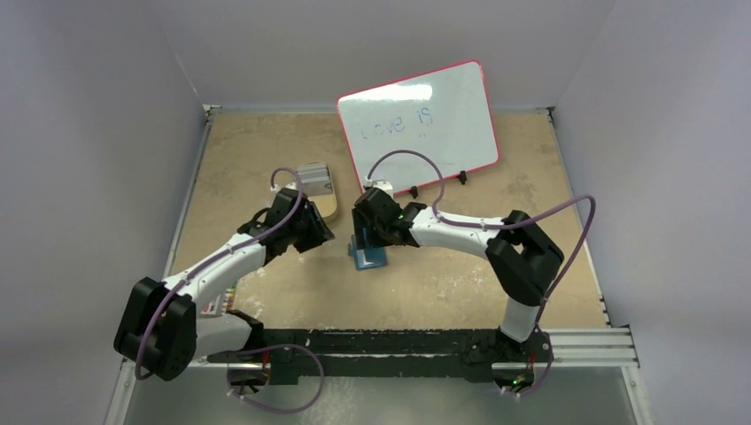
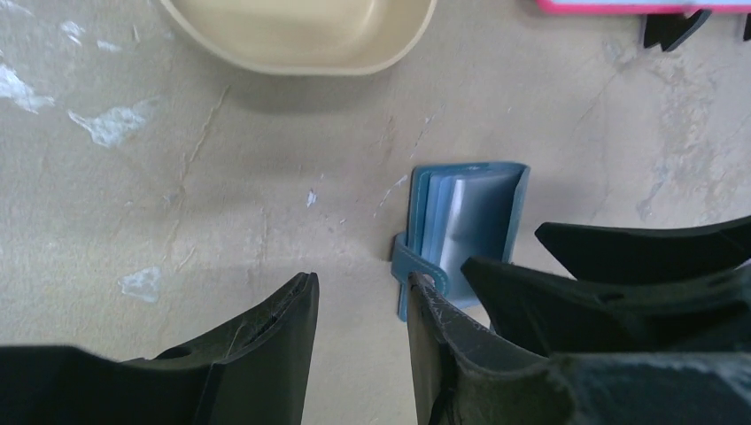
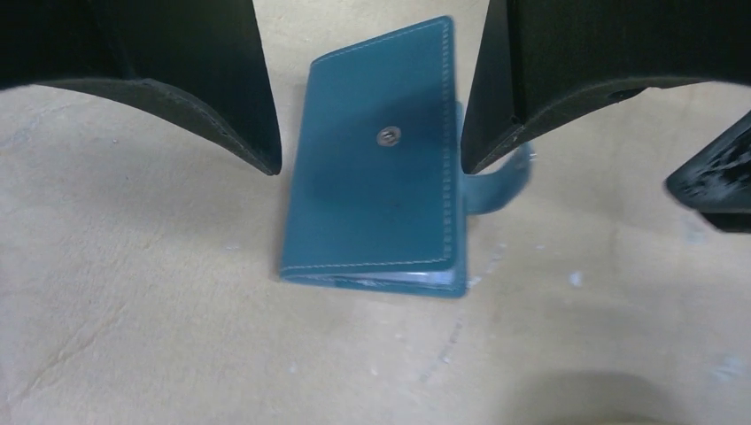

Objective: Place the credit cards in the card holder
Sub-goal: Open the card holder at the center of the board.

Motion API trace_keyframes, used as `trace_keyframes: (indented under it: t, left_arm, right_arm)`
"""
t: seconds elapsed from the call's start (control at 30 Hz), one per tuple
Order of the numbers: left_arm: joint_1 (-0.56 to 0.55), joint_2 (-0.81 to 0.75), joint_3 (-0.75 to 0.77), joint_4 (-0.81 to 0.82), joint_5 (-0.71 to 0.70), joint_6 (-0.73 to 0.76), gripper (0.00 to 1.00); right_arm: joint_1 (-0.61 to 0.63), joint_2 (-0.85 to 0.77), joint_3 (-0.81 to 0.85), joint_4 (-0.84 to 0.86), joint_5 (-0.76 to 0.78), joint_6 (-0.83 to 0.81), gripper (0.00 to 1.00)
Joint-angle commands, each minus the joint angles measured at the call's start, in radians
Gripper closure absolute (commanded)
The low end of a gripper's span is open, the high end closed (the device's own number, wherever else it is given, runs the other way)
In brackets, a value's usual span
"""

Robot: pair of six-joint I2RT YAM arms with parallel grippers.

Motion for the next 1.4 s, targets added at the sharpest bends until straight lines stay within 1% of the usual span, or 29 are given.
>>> trace_keyframes:
  t: [0.0, 0.07, 0.17, 0.27, 0.3, 0.37, 0.47, 0.57, 0.67, 0.77, 0.93, 1.1, 1.27, 1.37]
  left_arm:
    - [0.001, -0.006, -0.034, 0.101, 0.071, -0.022, 0.59]
    - [0.0, -0.003, -0.039, 0.128, 0.118, -0.009, 0.59]
    - [-0.001, 0.007, -0.028, 0.13, 0.154, 0.008, 0.59]
    - [-0.001, 0.012, -0.025, 0.146, 0.188, 0.013, 0.57]
    - [-0.001, 0.012, -0.026, 0.16, 0.212, 0.013, 0.56]
    - [-0.001, 0.006, -0.034, 0.204, 0.273, 0.015, 0.54]
    - [-0.001, -0.002, -0.033, 0.199, 0.285, 0.029, 0.48]
    - [-0.001, 0.011, -0.027, 0.162, 0.258, 0.055, 0.45]
    - [-0.001, 0.043, -0.028, 0.137, 0.229, 0.072, 0.45]
    - [-0.001, 0.069, -0.044, 0.171, 0.238, 0.063, 0.45]
    - [-0.003, 0.116, -0.053, 0.231, 0.273, 0.047, 0.44]
    - [-0.004, 0.143, -0.058, 0.258, 0.276, 0.047, 0.44]
    - [-0.007, 0.178, -0.08, 0.358, 0.34, 0.005, 0.44]
    - [-0.009, 0.163, -0.086, 0.4, 0.374, -0.024, 0.44]
  right_arm:
    - [0.003, 0.001, 0.048, -0.095, 0.059, -0.015, 0.27]
    - [0.0, -0.01, 0.046, -0.112, 0.081, -0.016, 0.35]
    - [-0.007, -0.039, 0.02, -0.102, 0.081, -0.006, 0.58]
    - [-0.025, -0.08, -0.018, -0.059, 0.048, 0.004, 0.74]
    - [-0.033, -0.096, -0.033, -0.039, 0.026, 0.005, 0.79]
    - [-0.055, -0.138, -0.069, 0.012, -0.042, 0.013, 0.84]
    - [-0.1, -0.216, -0.154, 0.102, -0.133, 0.028, 0.9]
    - [-0.167, -0.292, -0.278, 0.244, -0.248, 0.048, 0.92]
    - [-0.202, -0.329, -0.355, 0.319, -0.291, 0.055, 0.92]
    - [-0.223, -0.327, -0.406, 0.359, -0.325, 0.066, 0.92]
    - [-0.285, -0.336, -0.519, 0.491, -0.424, 0.1, 0.92]
    - [-0.326, -0.331, -0.555, 0.52, -0.454, 0.085, 0.92]
    - [-0.335, -0.326, -0.569, 0.538, -0.471, 0.08, 0.91]
    - [-0.336, -0.332, -0.569, 0.532, -0.479, 0.074, 0.91]
